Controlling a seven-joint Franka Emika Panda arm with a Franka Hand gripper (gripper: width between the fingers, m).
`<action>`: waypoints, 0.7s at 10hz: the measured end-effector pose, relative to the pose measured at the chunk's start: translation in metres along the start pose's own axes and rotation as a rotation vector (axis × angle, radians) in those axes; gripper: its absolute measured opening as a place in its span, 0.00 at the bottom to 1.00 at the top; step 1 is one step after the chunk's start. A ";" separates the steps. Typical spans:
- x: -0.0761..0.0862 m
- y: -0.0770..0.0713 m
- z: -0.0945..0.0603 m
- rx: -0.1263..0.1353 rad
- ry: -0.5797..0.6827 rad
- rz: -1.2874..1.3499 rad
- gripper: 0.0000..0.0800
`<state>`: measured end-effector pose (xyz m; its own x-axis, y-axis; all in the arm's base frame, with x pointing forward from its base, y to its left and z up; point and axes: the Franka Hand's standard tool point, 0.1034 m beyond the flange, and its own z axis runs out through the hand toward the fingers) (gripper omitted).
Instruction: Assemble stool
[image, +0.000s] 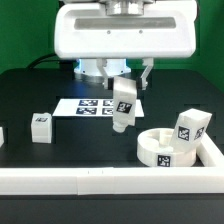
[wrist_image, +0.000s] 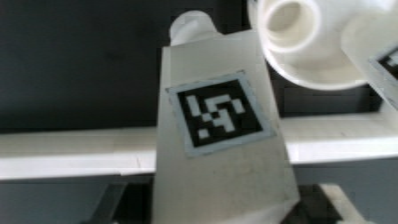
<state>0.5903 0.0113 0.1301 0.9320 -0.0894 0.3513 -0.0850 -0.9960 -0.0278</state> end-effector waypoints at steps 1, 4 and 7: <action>0.001 0.006 -0.003 -0.008 0.104 0.012 0.41; -0.006 0.002 0.001 0.002 0.056 0.018 0.41; -0.007 -0.022 0.000 0.024 0.111 0.023 0.41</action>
Offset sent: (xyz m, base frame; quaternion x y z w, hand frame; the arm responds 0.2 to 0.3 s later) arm 0.0000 0.0000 0.0000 0.0000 0.0000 0.0000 1.0000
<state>0.5858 0.0337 0.1279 0.8849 -0.1129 0.4520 -0.0964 -0.9936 -0.0593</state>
